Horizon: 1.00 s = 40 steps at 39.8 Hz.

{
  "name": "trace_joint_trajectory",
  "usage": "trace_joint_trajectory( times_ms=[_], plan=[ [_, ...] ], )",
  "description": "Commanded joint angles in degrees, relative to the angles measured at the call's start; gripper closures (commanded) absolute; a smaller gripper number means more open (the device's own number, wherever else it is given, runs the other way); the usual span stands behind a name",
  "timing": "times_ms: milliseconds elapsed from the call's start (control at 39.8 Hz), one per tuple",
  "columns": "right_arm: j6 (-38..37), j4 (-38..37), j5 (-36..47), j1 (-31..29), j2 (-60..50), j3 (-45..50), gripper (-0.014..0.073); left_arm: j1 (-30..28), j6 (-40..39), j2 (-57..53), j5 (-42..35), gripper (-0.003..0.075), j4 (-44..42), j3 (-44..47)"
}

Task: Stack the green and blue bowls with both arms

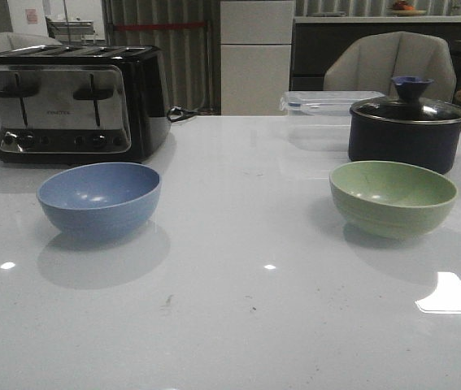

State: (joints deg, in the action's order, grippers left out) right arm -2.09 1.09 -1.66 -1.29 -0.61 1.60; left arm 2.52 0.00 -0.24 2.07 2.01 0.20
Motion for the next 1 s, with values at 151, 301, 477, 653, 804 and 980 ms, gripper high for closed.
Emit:
trace_joint_trajectory(
  times_ms=[151, 301, 477, 653, 804, 980],
  plan=[
    [0.5, 0.3, 5.2, -0.3, -1.1, -0.2, 0.054, 0.0, -0.5, -1.2, -5.4, 0.0627, 0.0, 0.3],
    [0.5, 0.3, 5.2, -0.3, -1.1, -0.2, 0.054, 0.0, -0.5, -1.2, -5.4, 0.0627, 0.0, 0.3],
    [0.5, 0.3, 5.2, -0.3, -1.1, -0.2, 0.054, 0.0, -0.5, -1.2, -5.4, 0.0627, 0.0, 0.3],
    [0.5, 0.3, 5.6, -0.3, -1.1, -0.2, 0.054, 0.0, -0.5, -1.2, -6.6, 0.0627, 0.0, 0.3],
    [0.5, 0.1, 8.3, -0.3, -1.1, -1.0, 0.054, 0.0, -0.5, -1.2, -8.2, 0.0627, 0.0, -0.4],
    [0.5, 0.1, 4.1, -0.2, -1.0, -8.6, 0.054, 0.0, -0.5, -1.1, -7.1, 0.0627, 0.0, -6.8]
  ],
)
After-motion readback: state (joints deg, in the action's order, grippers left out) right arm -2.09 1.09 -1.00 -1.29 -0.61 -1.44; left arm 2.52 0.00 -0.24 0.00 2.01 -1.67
